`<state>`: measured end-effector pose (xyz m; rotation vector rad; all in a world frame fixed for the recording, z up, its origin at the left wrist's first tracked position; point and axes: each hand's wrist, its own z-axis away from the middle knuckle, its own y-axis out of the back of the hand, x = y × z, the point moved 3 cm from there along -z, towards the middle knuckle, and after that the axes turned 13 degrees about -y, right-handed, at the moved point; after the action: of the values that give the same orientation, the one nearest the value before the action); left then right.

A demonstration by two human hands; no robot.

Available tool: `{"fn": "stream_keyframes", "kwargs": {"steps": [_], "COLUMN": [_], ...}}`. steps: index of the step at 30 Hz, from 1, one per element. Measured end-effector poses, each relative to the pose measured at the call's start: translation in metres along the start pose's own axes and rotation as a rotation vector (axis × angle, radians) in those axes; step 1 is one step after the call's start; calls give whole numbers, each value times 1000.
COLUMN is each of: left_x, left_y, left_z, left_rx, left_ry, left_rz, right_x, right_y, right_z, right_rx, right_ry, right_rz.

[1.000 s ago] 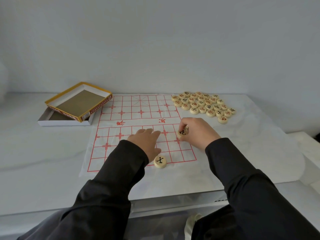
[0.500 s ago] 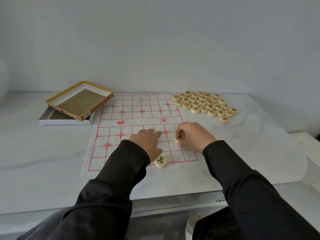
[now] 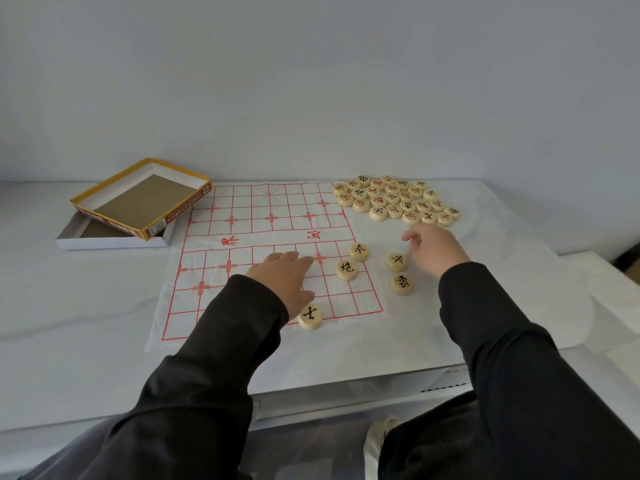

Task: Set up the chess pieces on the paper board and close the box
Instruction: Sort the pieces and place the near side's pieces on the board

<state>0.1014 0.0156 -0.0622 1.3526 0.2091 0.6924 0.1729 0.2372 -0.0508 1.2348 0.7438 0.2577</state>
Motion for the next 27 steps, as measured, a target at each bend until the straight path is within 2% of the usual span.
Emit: {"fn": "stream_keyframes", "kwargs": {"steps": [2, 9, 14, 18, 22, 27], "left_x": [-1, -10, -4, 6, 6, 6], "left_y": [1, 10, 11, 12, 12, 12], "left_z": [1, 6, 10, 13, 15, 14], "left_rx": [2, 3, -3, 6, 16, 28], "left_ry": [1, 38, -1, -88, -92, -94], "left_rz": [-2, 2, -37, -39, -14, -21], "right_x": [1, -4, -13, -19, -27, -15], "right_y": [-4, -8, -16, -11, -6, -9], "right_z": [-2, 6, 14, 25, 50, 70], "right_rx": [-67, -141, -27, 48, -108, -248], "right_ry": [-6, -18, 90, 228, 347, 364], "right_rz": [67, 128, 225, 104, 23, 193]}}
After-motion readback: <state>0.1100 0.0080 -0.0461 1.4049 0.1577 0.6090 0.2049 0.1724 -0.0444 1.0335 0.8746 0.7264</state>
